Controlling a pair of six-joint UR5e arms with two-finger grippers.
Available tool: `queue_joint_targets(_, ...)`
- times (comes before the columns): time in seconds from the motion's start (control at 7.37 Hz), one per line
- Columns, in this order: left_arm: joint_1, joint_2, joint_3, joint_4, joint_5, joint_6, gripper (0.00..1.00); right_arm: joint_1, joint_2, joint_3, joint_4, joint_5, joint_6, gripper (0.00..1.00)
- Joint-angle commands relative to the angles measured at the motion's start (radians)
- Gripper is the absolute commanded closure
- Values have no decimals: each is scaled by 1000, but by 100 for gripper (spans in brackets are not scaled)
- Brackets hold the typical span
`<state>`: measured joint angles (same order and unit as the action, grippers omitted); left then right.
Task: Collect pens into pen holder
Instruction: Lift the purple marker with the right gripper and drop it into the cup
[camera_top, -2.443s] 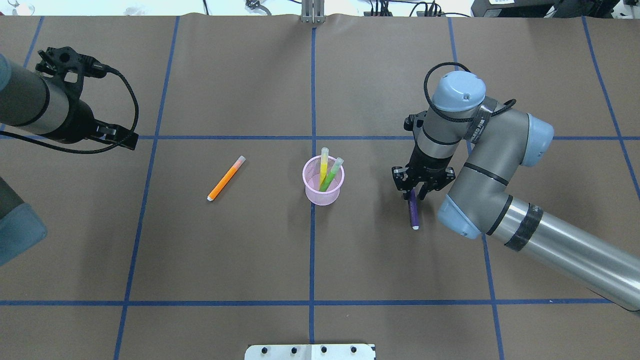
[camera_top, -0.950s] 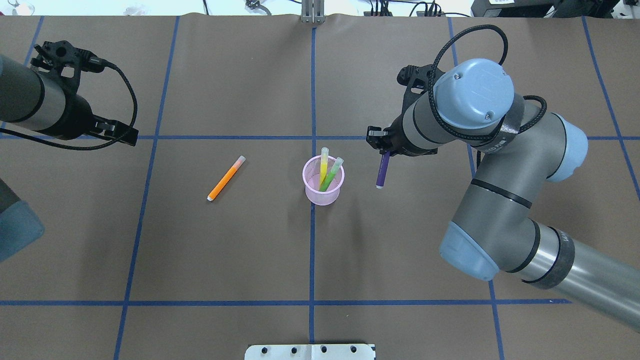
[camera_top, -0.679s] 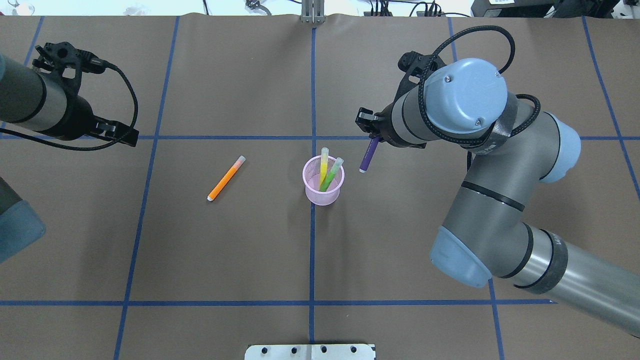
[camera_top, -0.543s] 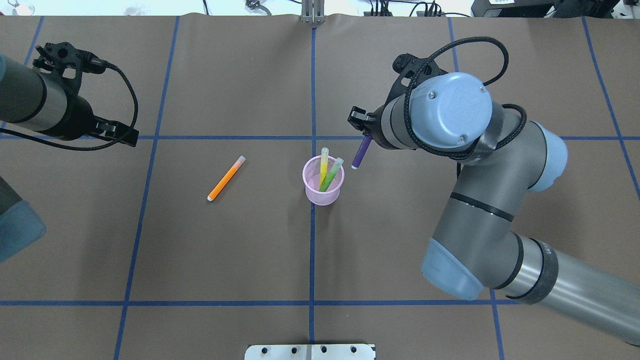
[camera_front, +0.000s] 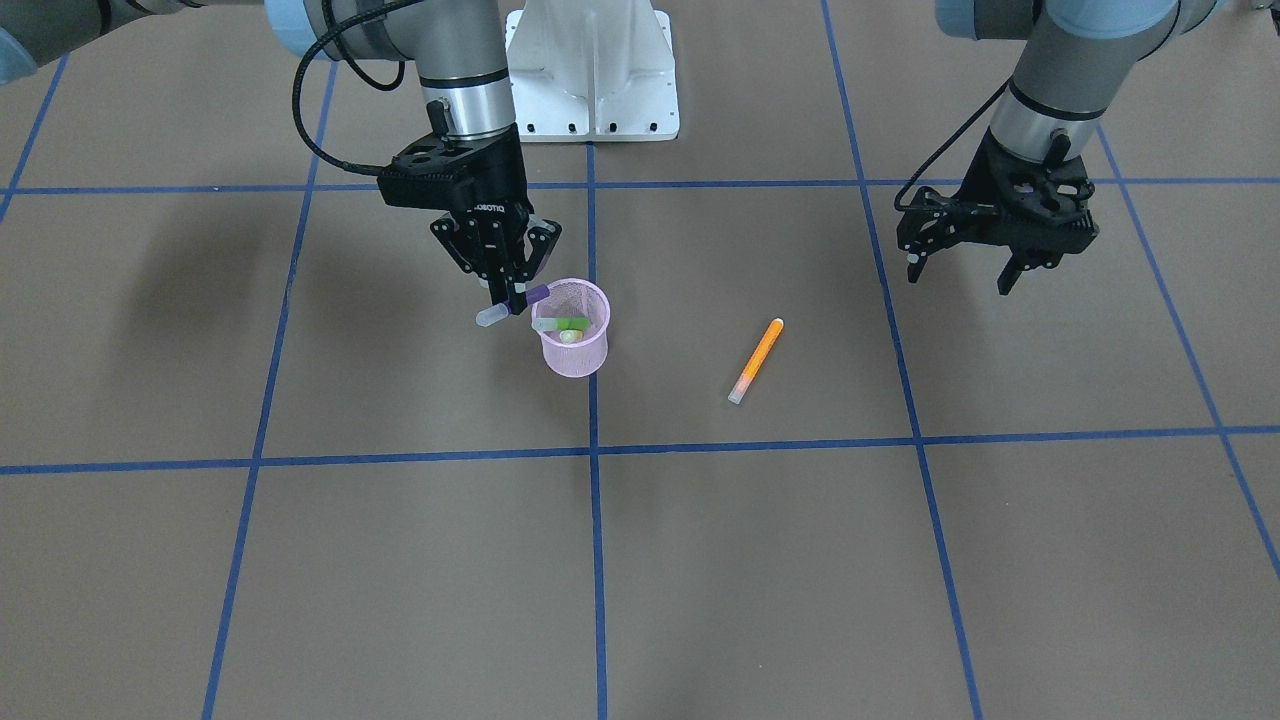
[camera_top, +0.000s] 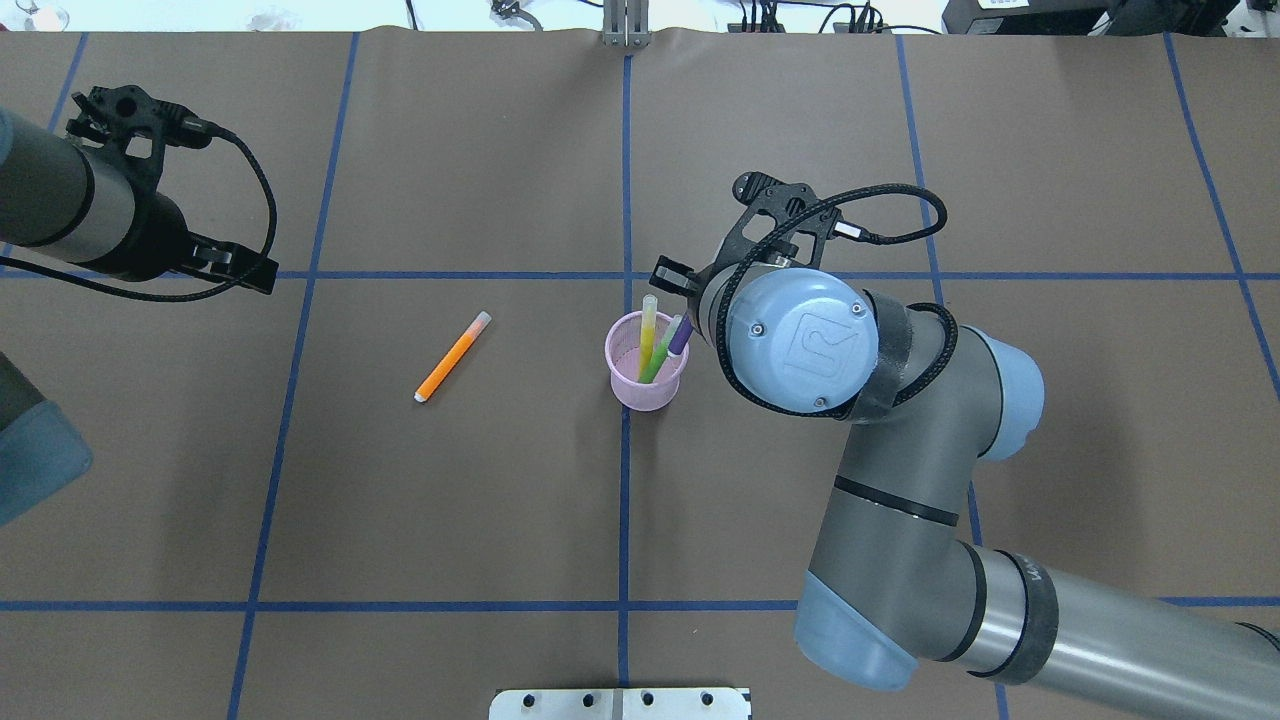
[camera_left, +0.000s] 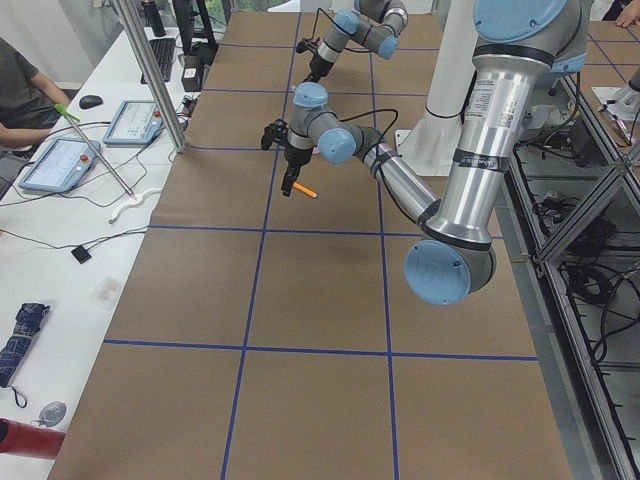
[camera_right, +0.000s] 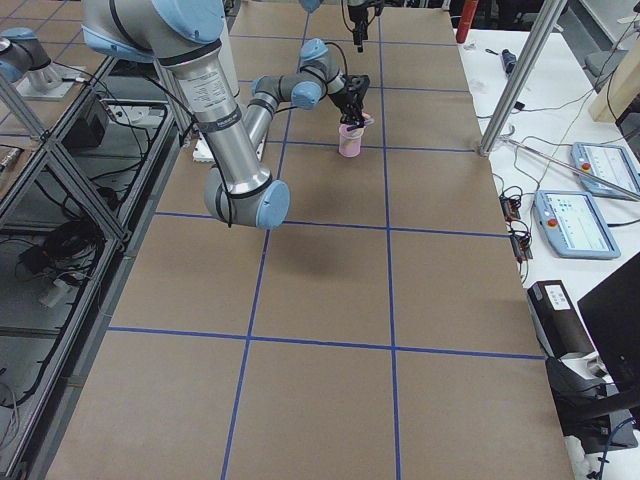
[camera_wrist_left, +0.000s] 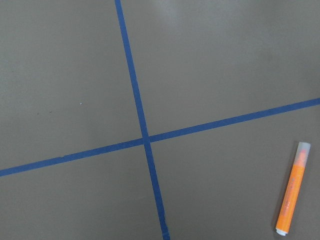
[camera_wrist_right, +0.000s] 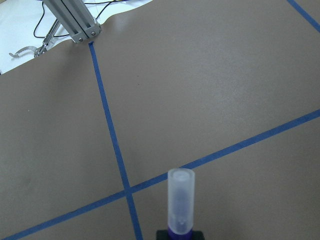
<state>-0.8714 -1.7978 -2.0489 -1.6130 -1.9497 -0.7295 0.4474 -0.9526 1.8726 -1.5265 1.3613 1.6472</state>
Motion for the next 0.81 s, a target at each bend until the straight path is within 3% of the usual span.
queue_joint_targets(0.0,2,0,6,-1,0,2,1,-36,34,-33,3,-72,10,100)
queue_joint_targets(0.27,2,0,13,-2,0,4,1,-48,29,-33,5,-83,-1,100)
queue_joint_targets(0.54,2,-3,19,-2,0,2,1,-68,29,-39,0,-93,0,3)
queue_joint_targets(0.68,5,-14,24,-2,2,-1,1,-68,31,-36,-1,-88,-1,2)
